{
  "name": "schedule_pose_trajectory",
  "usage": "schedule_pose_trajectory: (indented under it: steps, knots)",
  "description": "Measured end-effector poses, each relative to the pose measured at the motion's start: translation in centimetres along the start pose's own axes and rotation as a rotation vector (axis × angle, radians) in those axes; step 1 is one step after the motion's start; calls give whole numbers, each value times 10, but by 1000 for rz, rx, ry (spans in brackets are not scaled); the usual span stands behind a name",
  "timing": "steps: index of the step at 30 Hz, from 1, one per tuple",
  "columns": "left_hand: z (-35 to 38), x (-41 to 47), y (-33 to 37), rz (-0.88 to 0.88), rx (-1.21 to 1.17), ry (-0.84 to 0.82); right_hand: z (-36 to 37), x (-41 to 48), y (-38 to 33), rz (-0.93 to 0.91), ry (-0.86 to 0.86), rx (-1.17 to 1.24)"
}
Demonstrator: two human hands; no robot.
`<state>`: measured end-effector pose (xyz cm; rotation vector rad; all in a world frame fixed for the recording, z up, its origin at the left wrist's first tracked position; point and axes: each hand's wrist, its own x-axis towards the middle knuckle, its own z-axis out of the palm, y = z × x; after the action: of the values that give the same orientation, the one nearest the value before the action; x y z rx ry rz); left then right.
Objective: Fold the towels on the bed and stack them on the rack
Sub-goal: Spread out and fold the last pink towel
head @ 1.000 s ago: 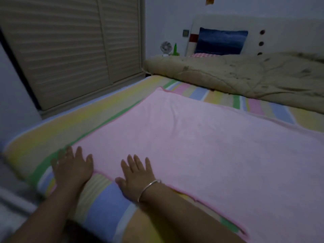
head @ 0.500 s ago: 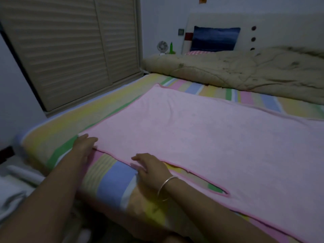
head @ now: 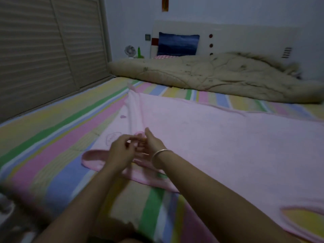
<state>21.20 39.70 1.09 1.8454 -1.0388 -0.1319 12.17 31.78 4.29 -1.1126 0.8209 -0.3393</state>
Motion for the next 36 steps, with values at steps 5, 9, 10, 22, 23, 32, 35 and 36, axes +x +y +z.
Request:
schedule_pose_trajectory:
  steps: [5, 9, 10, 22, 23, 32, 35, 36]
  knots:
    - [83, -40, 82, 162, -10, -37, -96, -39, -18, 51, 161, 44]
    - [141, -83, 142, 263, 58, -54, -180, -87, -25, 100, 200, -79]
    - [158, -95, 158, 303, 65, -59, -206, -101, -28, 104, 216, -105]
    - [361, -203, 339, 481, 110, -251, -496, -241, -44, -78, 325, -329]
    - [383, -215, 359, 488, 108, -272, -528, -258, -43, -78, 337, -324]
    - [531, -317, 460, 613, -7, -410, -720, -381, -1, 21, 489, -366]
    - [557, -333, 470, 588, -10, -434, -748, -393, 10, -12, 489, -415]
    - [559, -334, 469, 565, -9, -443, -750, -389, 15, -23, 491, -432]
